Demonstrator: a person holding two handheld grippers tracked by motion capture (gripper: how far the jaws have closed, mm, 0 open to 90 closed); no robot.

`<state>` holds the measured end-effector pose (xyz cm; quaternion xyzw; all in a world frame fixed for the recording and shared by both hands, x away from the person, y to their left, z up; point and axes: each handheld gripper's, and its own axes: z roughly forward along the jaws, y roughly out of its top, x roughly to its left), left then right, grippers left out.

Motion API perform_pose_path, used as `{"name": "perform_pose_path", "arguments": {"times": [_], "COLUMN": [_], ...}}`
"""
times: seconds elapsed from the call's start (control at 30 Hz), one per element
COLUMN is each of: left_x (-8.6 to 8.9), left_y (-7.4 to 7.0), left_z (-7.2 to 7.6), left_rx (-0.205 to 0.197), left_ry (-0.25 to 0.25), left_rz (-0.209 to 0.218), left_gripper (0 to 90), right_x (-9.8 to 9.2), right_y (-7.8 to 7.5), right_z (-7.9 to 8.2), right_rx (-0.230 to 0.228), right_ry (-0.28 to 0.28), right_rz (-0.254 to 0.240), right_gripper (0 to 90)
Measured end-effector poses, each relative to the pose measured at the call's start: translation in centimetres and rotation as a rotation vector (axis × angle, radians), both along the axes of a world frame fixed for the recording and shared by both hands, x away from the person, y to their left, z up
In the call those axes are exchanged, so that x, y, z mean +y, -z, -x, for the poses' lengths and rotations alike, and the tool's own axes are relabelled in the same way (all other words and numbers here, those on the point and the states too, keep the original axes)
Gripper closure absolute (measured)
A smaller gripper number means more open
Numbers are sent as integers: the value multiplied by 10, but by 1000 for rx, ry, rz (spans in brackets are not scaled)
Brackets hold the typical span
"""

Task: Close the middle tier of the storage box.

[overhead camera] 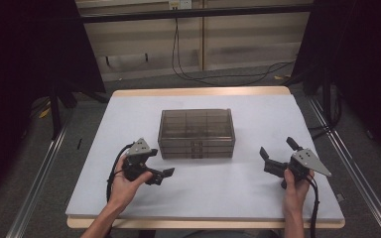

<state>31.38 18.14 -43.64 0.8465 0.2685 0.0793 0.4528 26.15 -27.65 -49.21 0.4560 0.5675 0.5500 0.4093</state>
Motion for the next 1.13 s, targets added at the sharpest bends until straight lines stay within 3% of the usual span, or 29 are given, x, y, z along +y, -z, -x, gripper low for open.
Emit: {"name": "perform_pose_path", "arguments": {"times": [0.17, 0.27, 0.5, 0.6, 0.97, 1.13], "left_x": [11, 20, 32, 40, 81, 86], "left_y": [1, 3, 5, 8, 22, 34], "left_z": [5, 9, 20, 23, 22, 17], "left_rx": [-12, -31, -22, -16, -5, 1], "left_ry": [-16, -35, -80, -96, -243, -289], "left_rz": [9, -15, -42, -30, 40, 1], "left_gripper": [30, 31, 36, 36, 34, 31], "right_x": [0, 0, 0, 0, 0, -1], "right_y": [0, 0, 0, 0, 0, 0], "right_z": [0, 0, 0, 0, 0, 0], "right_rx": [-1, 0, -1, -1, -3, -5], "right_ry": [-2, -1, -3, -3, 0, 3], "right_rz": [0, 0, -1, -1, -7, -9], "right_gripper": [0, 0, 0, 0, 0, 0]}}
